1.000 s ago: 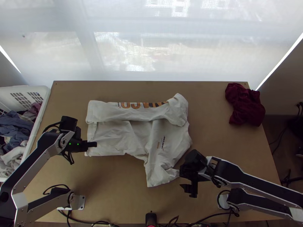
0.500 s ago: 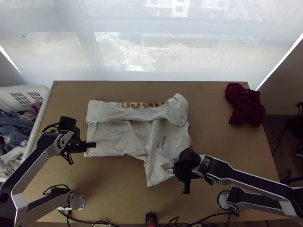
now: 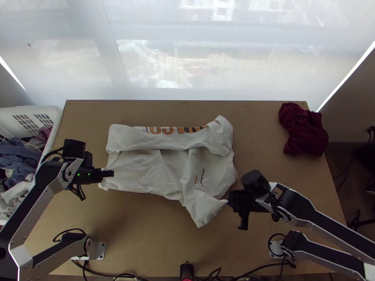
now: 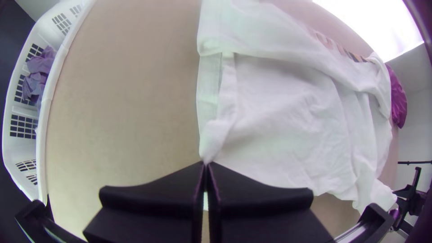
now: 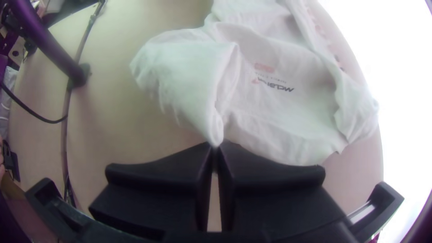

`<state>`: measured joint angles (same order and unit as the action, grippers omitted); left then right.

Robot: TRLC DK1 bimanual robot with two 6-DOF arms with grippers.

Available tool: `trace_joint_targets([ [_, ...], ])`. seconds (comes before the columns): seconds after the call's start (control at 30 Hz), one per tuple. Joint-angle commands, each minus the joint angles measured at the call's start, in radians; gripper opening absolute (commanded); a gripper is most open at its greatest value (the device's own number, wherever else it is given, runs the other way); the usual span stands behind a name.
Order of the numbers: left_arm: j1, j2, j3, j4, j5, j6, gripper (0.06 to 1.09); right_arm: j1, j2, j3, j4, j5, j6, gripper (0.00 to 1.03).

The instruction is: Fold the t-shirt

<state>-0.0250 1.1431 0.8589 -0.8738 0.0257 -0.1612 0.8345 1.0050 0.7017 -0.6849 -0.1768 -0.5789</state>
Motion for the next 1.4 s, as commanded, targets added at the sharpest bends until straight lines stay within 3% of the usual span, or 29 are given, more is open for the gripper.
trace_joint_targets([
  [0.0,0.01,-0.036,0.055,-0.04,0.002,0.006,0.09,-0.04,-0.052,0.114,-0.11,-0.001,-0.039,0.03],
  [0.33,0.033,-0.121,0.088,-0.097,0.0,0.038,0.09,-0.048,-0.023,0.271,-0.145,0.0,-0.016,0.03],
  [0.73,0.071,-0.14,0.08,-0.103,0.0,0.084,0.09,-0.143,0.007,0.344,-0.143,0.0,-0.019,0.03],
  [1.37,0.05,0.17,0.213,0.076,0.002,0.089,0.09,-0.333,0.176,0.406,-0.036,-0.012,-0.065,0.03],
])
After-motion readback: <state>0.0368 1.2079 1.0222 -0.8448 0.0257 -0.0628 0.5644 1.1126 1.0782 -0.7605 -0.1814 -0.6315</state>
